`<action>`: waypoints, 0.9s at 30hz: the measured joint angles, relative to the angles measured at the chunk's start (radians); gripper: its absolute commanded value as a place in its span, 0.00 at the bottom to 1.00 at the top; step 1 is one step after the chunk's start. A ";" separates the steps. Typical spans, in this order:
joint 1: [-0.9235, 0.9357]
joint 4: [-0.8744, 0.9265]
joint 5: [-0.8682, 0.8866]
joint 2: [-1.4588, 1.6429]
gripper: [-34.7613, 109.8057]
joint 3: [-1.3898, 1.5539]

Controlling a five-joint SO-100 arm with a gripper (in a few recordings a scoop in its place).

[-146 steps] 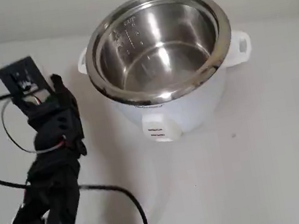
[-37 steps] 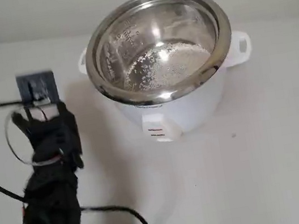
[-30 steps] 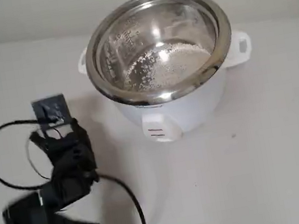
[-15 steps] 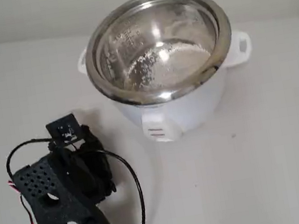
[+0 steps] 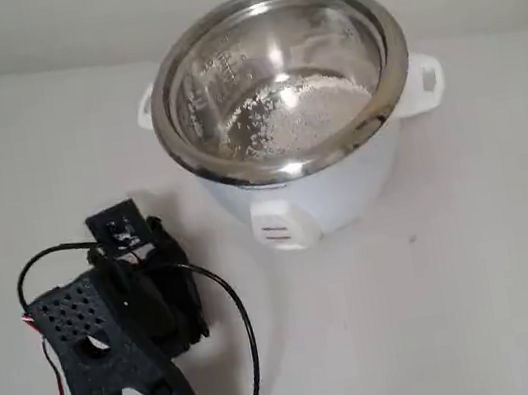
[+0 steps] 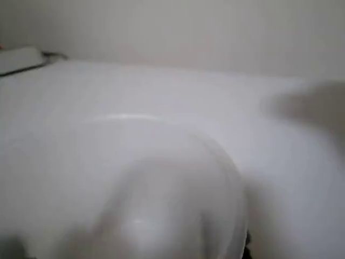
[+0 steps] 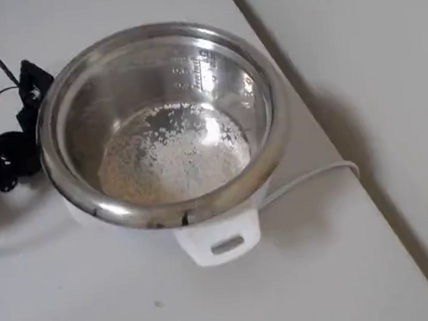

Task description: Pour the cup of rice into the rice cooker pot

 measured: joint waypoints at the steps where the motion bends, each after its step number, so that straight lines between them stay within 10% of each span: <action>1: 0.012 0.000 0.000 -0.002 0.58 -0.011; 10: 0.098 -0.005 0.000 -0.032 0.77 -0.060; 27: 0.080 -0.067 0.000 0.106 0.77 0.095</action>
